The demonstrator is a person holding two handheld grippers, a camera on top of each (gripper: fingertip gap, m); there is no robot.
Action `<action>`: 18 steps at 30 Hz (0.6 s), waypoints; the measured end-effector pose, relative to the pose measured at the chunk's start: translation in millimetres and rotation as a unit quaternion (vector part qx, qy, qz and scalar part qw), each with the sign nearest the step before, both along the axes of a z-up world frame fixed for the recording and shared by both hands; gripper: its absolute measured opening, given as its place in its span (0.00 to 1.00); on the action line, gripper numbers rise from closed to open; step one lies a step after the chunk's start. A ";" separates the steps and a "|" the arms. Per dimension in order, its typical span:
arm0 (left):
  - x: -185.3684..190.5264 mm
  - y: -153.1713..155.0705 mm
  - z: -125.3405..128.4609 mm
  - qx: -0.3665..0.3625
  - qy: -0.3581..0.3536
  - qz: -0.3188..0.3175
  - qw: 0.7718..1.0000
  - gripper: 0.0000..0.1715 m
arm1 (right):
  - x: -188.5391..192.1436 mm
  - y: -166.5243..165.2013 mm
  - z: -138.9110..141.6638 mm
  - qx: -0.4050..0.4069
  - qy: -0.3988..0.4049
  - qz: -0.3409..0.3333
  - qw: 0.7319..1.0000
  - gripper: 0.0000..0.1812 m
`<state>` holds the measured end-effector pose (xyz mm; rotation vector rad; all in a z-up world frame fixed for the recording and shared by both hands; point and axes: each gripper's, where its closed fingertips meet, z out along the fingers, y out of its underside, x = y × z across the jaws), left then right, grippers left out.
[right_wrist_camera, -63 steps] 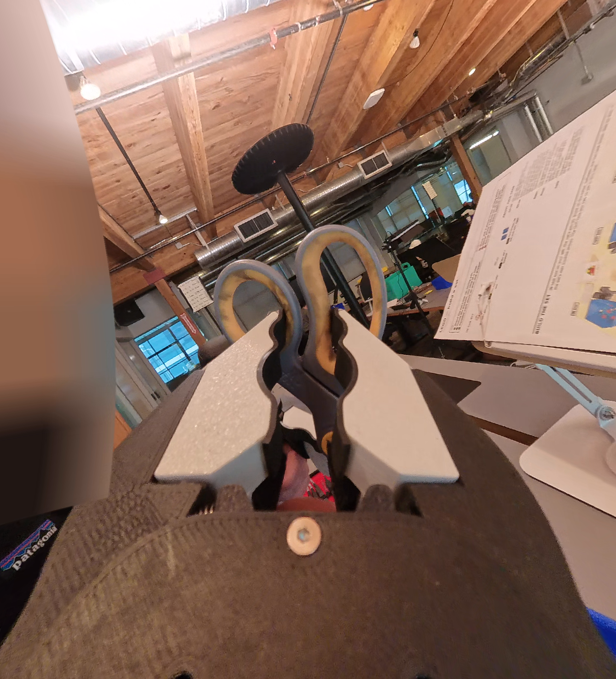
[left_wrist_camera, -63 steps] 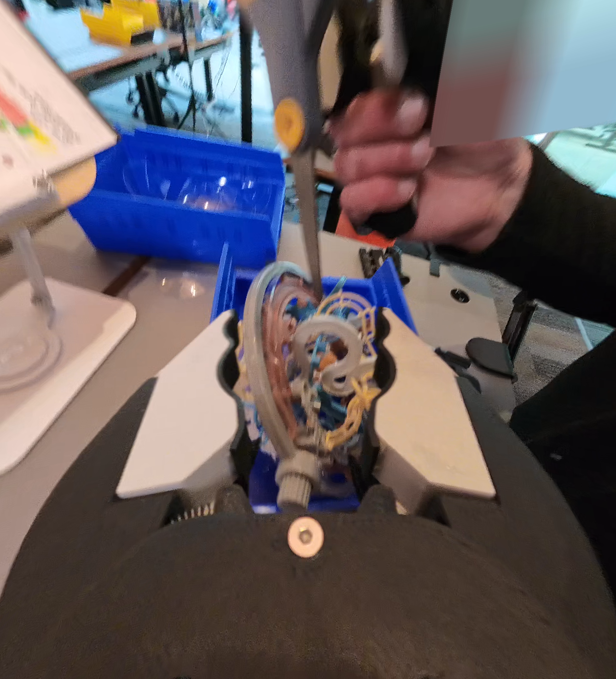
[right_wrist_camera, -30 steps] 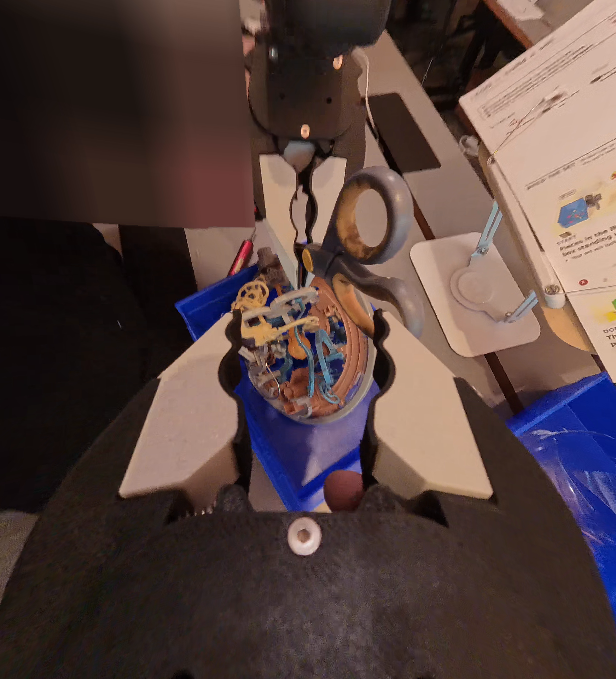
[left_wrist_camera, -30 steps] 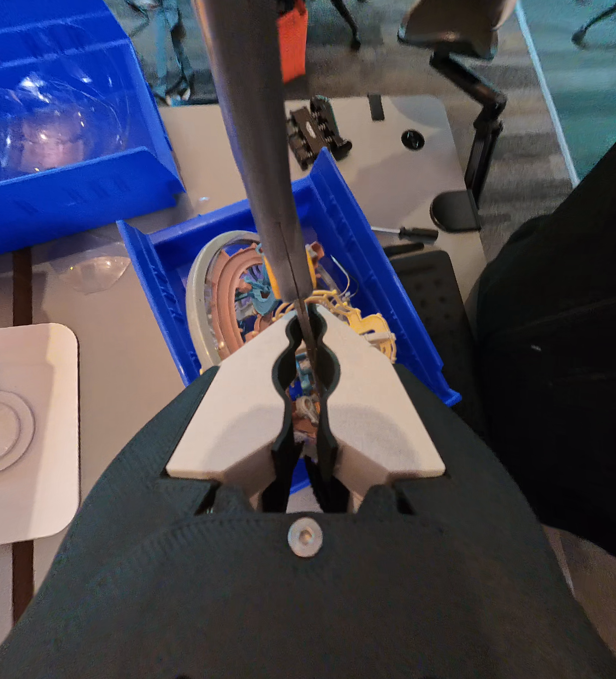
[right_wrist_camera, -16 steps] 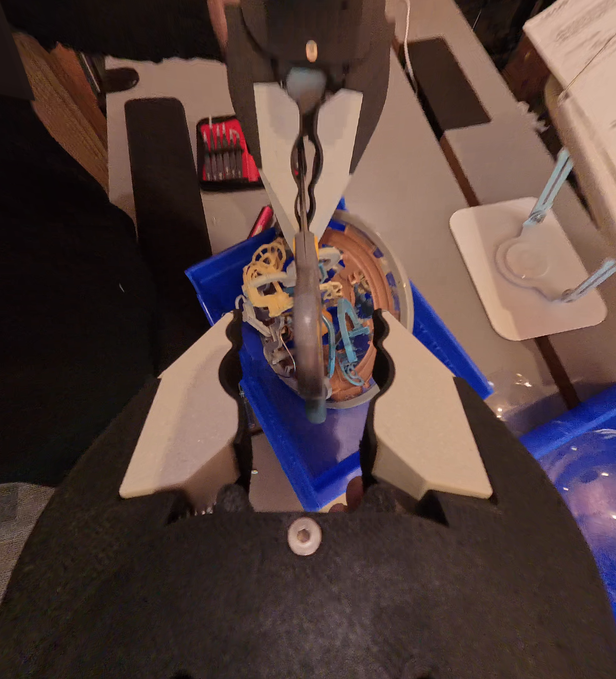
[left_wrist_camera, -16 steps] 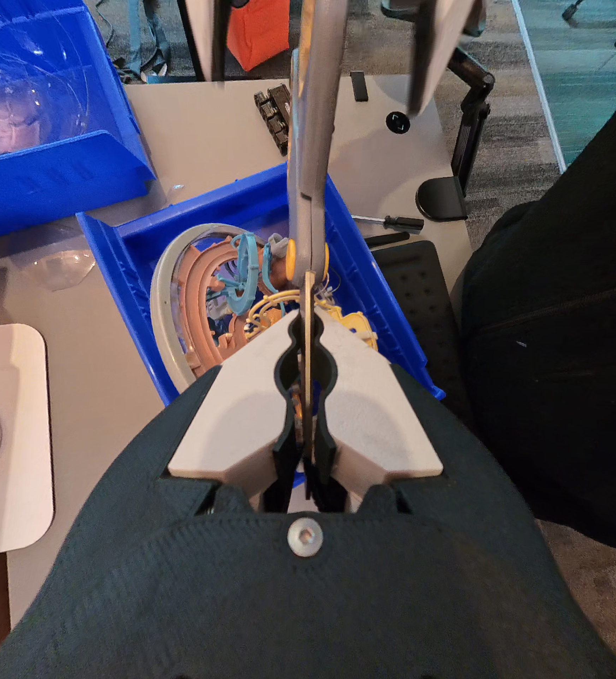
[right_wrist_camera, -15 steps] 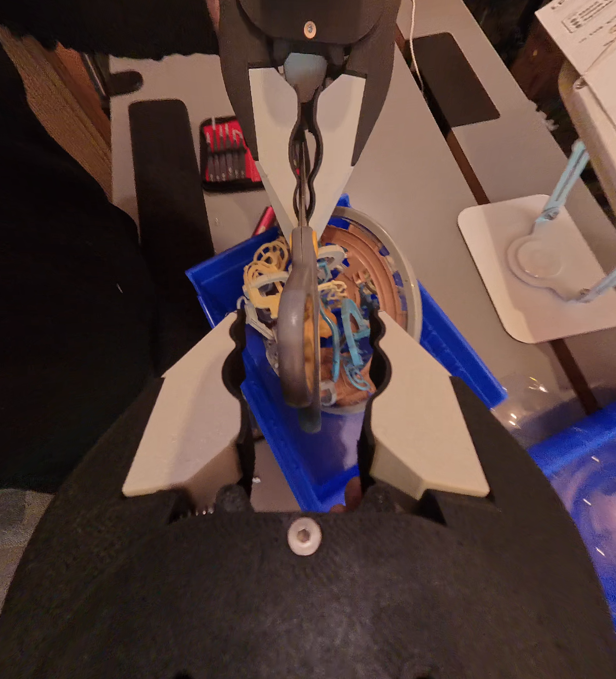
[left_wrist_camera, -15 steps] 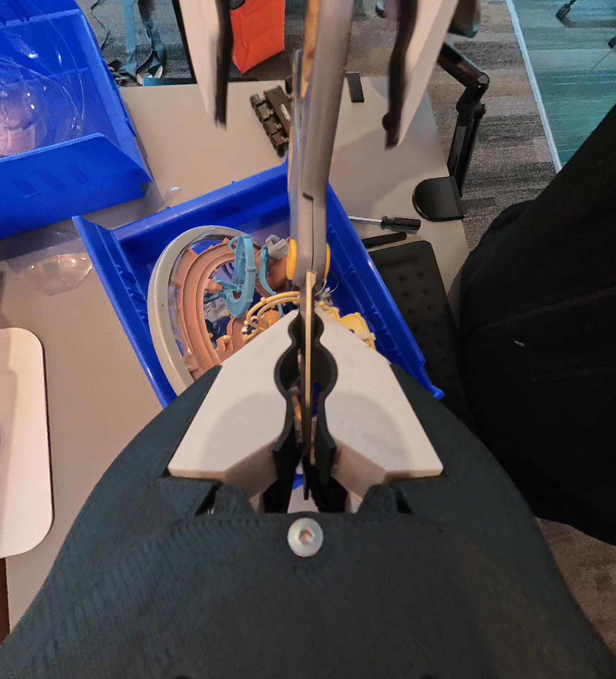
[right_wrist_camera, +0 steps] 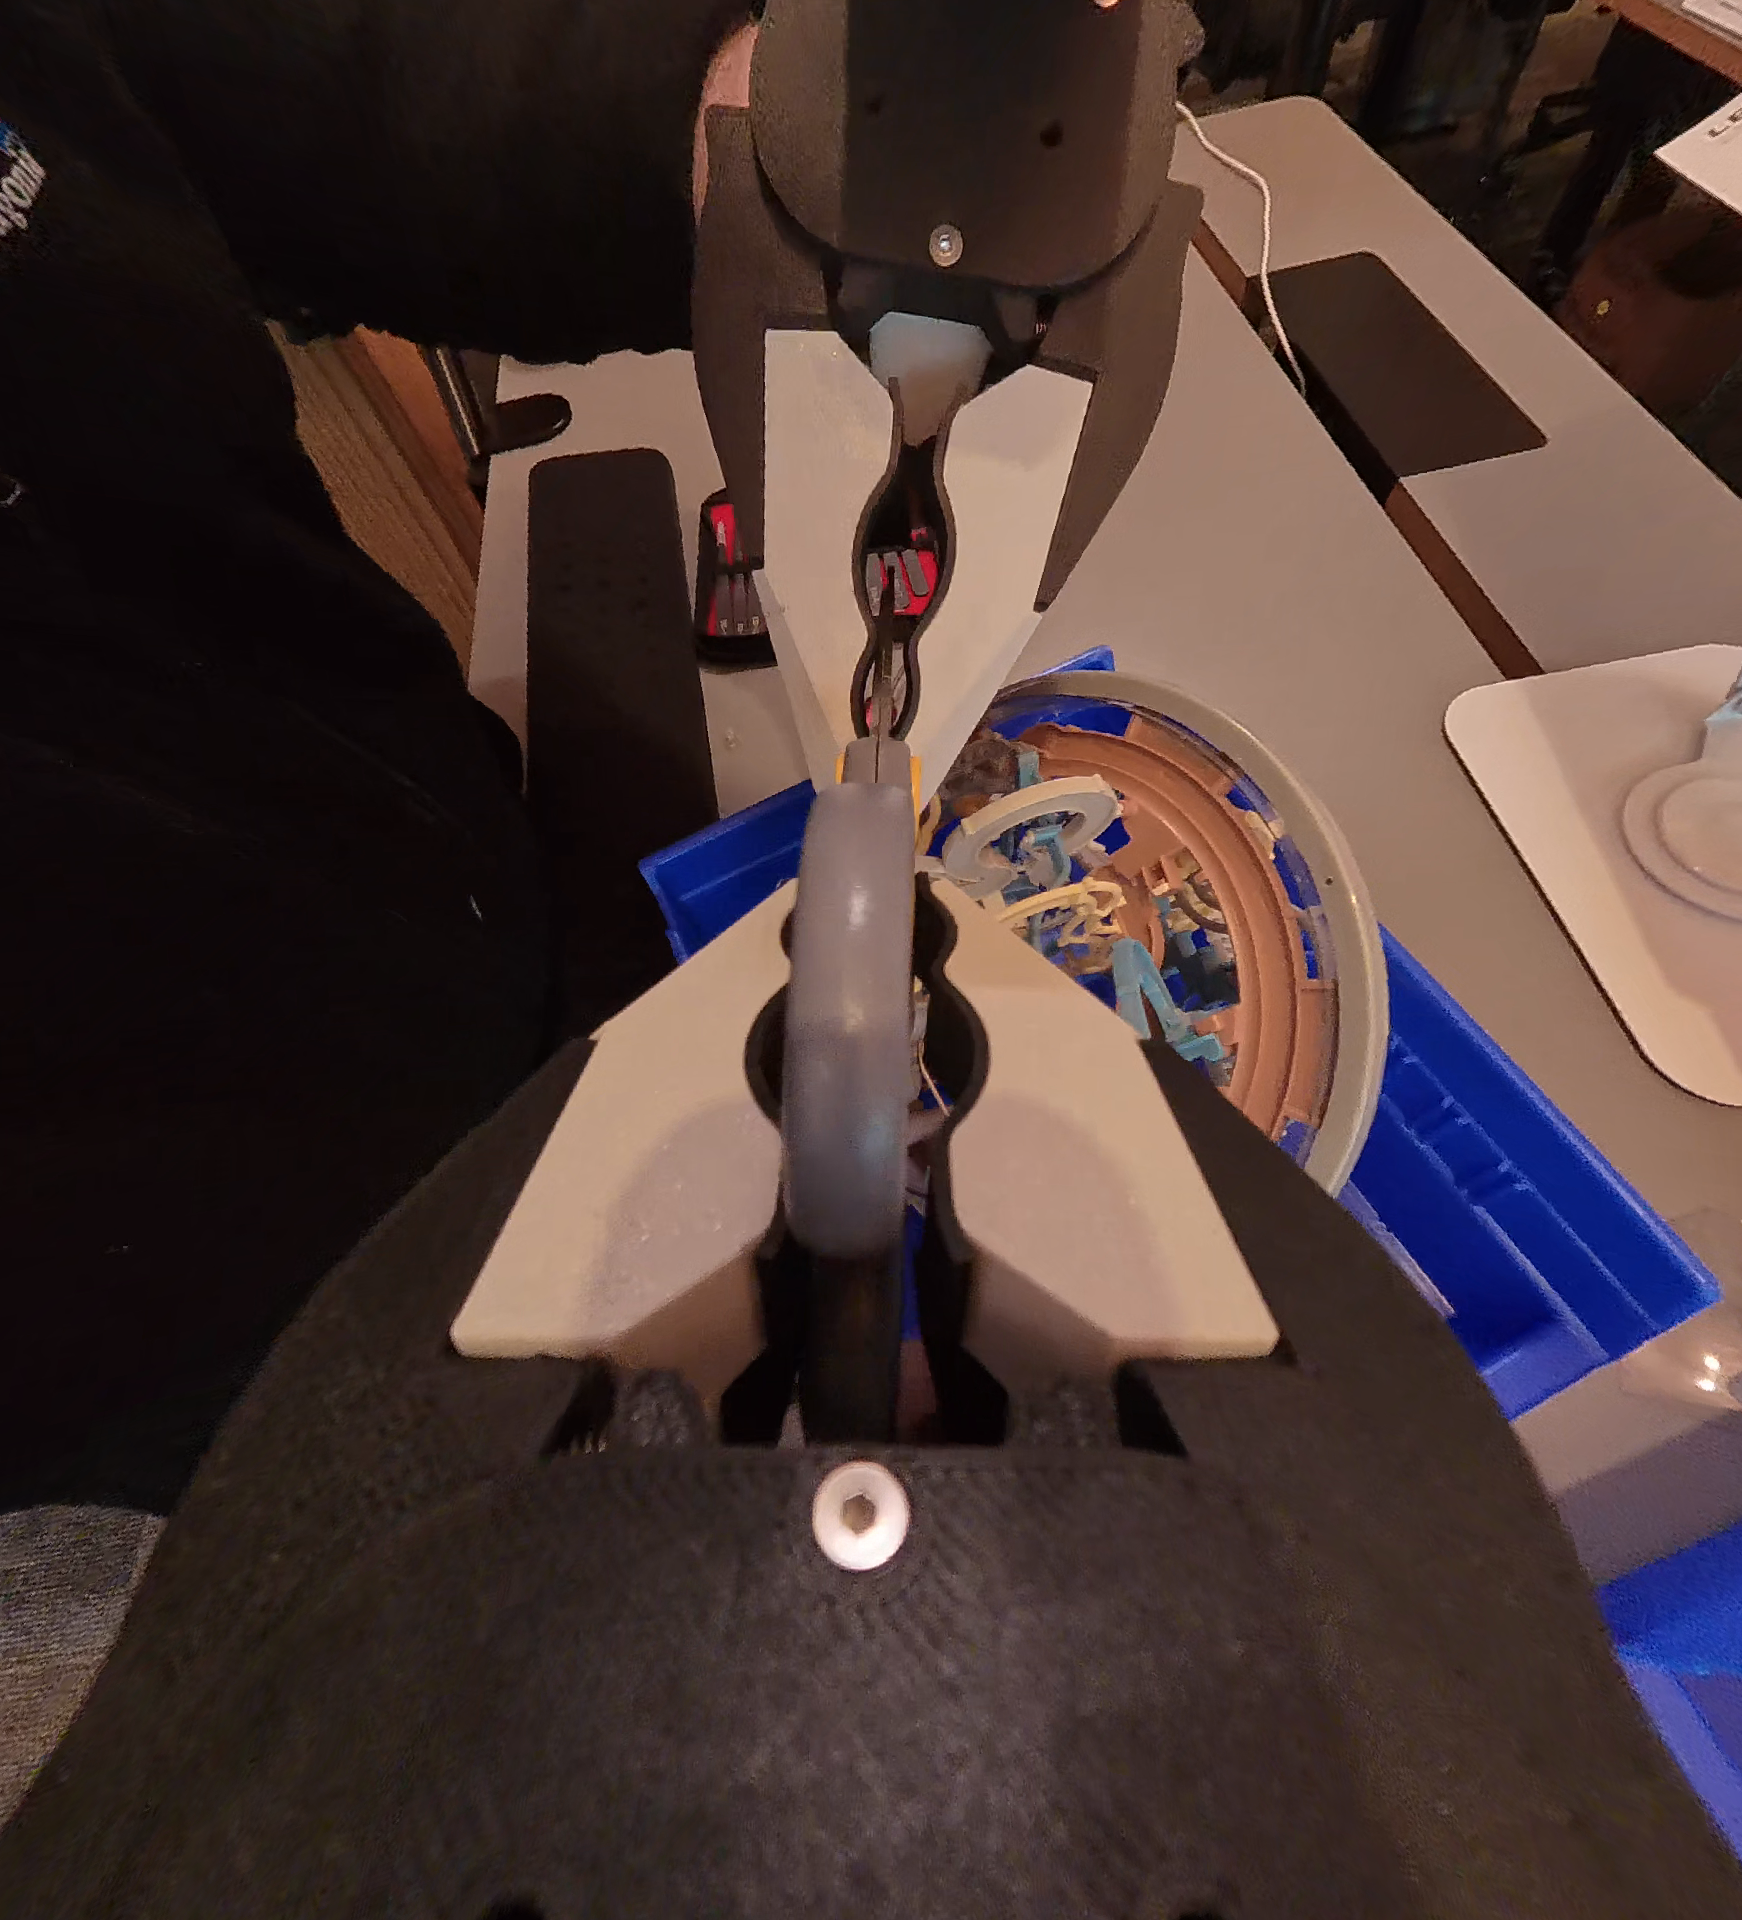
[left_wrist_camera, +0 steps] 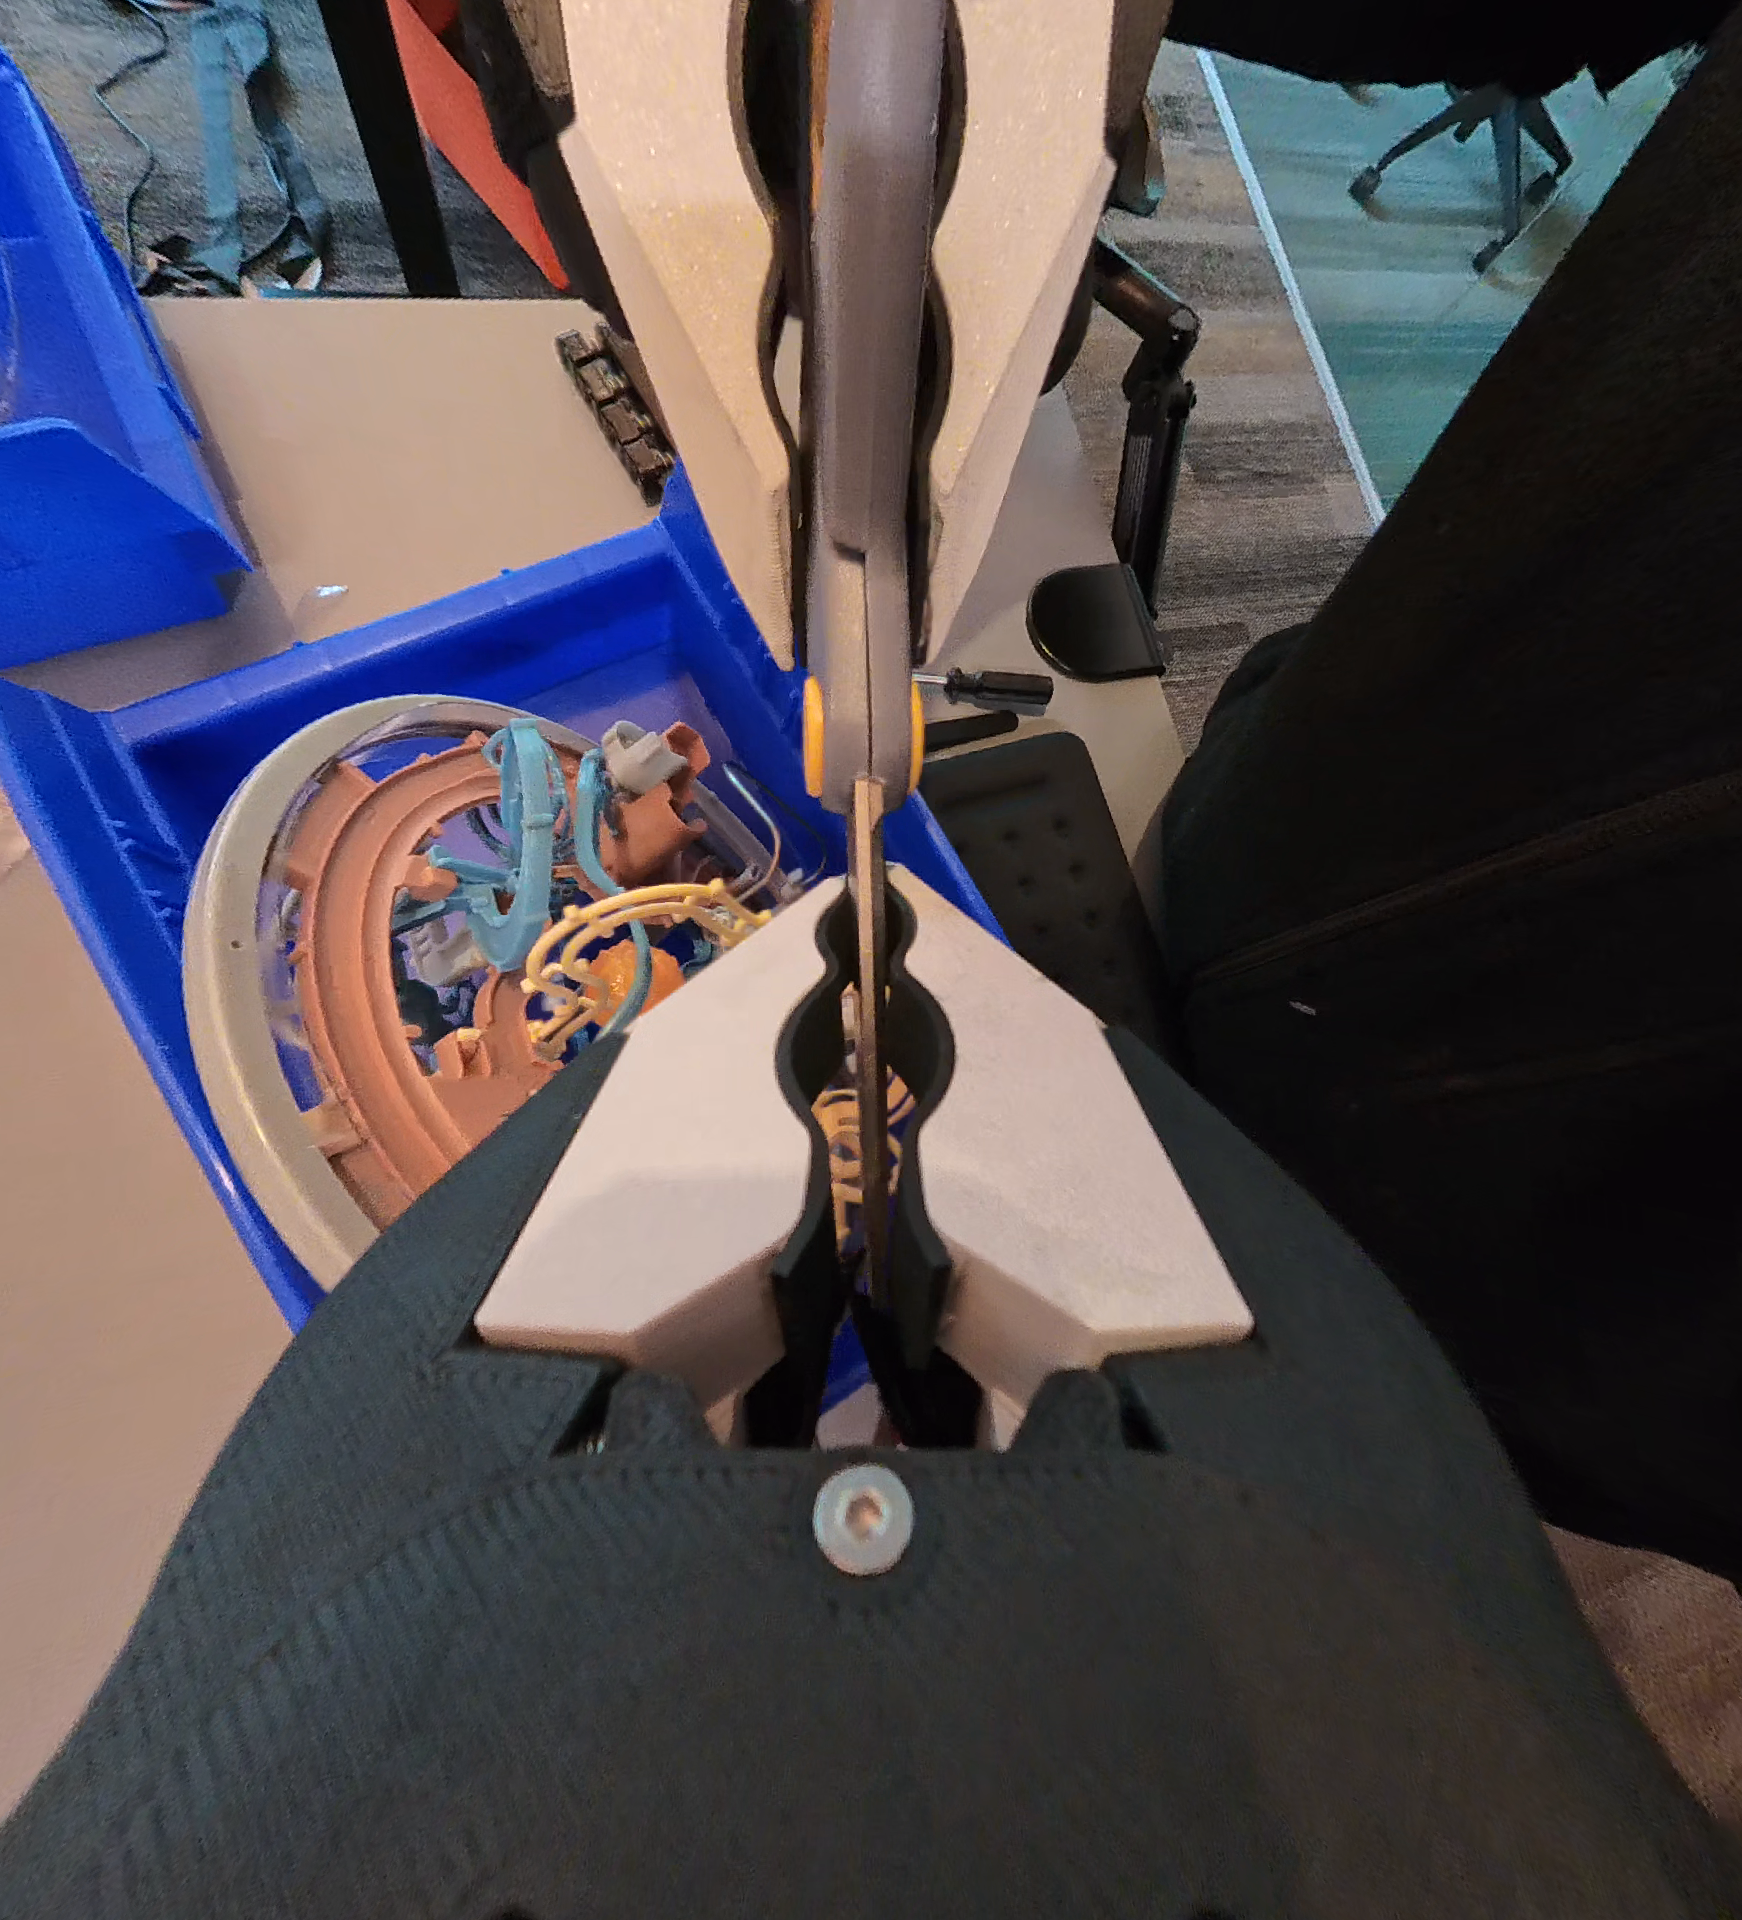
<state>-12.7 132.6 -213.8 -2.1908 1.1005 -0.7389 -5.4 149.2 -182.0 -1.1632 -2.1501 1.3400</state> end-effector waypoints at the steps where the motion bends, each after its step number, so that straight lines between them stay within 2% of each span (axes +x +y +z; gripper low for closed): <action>1: 1.5 -0.7 1.1 -0.001 -0.005 0.001 1.000 0.00 | 1.5 -1.0 0.6 -0.007 -0.002 0.002 1.000 0.08; 5: -1.9 7.6 3.8 0.017 0.003 0.025 1.000 0.00 | -0.1 4.5 1.4 -0.036 0.003 -0.017 0.999 0.08; 6: -1.7 9.3 9.1 0.019 -0.012 0.034 0.999 0.07 | -0.4 9.0 1.5 -0.038 0.004 -0.025 0.999 0.08; 8: -12.7 15.8 15.9 0.034 -0.009 0.068 0.997 0.27 | 3.0 21.8 -0.5 -0.020 -0.003 -0.037 0.999 0.08; 10: -29.8 20.1 23.3 0.061 -0.004 0.103 0.993 0.40 | 5.3 36.0 5.9 -0.013 0.002 -0.051 0.999 0.08; 14: -66.3 14.5 7.2 0.039 -0.002 0.192 0.981 0.64 | 4.2 55.3 15.8 0.049 -0.012 -0.039 0.998 0.08; 15: -71.2 11.0 -1.9 0.025 -0.007 0.212 0.977 0.68 | 3.3 56.4 17.5 0.062 -0.022 -0.024 0.998 0.08; 18: -70.1 -1.9 -27.6 -0.009 -0.040 0.248 0.968 0.72 | -3.5 58.2 18.1 0.111 -0.056 0.027 0.992 0.08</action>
